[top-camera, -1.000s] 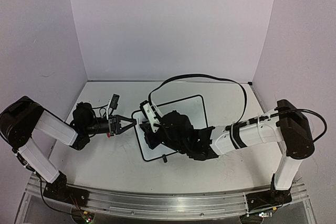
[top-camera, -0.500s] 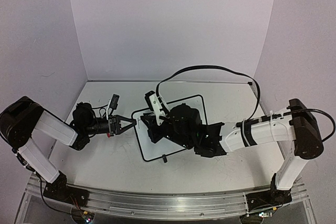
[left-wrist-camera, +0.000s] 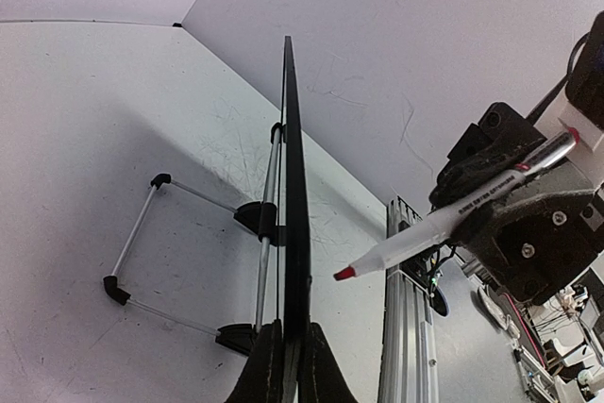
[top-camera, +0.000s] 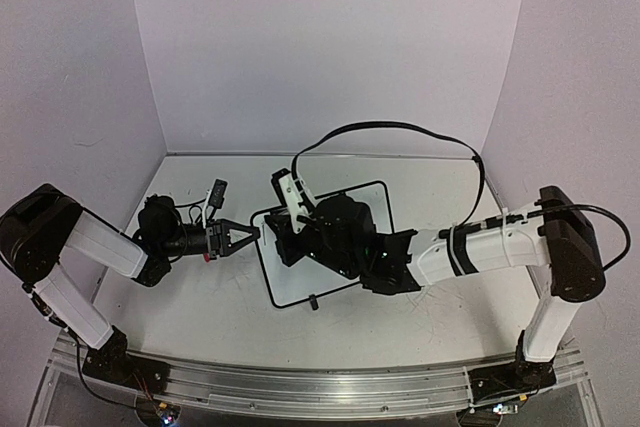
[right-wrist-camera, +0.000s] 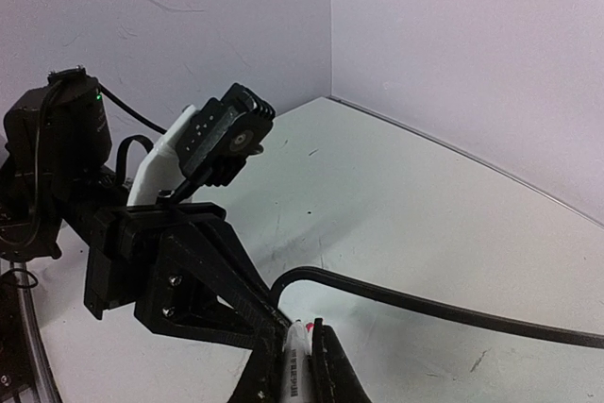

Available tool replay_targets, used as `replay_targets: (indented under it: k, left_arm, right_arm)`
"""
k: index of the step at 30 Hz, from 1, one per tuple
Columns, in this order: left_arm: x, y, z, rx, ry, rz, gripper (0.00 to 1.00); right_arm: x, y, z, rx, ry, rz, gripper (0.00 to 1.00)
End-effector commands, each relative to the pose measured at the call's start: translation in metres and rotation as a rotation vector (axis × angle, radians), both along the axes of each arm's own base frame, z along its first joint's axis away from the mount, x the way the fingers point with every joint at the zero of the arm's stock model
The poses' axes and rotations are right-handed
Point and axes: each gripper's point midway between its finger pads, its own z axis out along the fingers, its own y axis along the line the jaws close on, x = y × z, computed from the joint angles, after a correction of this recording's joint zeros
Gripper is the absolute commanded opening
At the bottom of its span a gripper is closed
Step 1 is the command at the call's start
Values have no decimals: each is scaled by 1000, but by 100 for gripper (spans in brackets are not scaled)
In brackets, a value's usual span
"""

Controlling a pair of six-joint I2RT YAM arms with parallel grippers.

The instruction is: Write a sentence on the whiteboard

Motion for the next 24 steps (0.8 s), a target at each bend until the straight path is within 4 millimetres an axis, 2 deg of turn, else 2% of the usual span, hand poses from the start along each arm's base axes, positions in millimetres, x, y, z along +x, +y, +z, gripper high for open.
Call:
replay_targets:
  k: [1, 24]
  left_arm:
    - [-11, -1, 5, -13, 22, -44, 0]
    - [-13, 0, 7, -14, 18, -45, 0]
  right_arm:
    - [10, 5, 14, 31, -26, -24, 0]
    - [13, 7, 5, 21, -7, -28, 0]
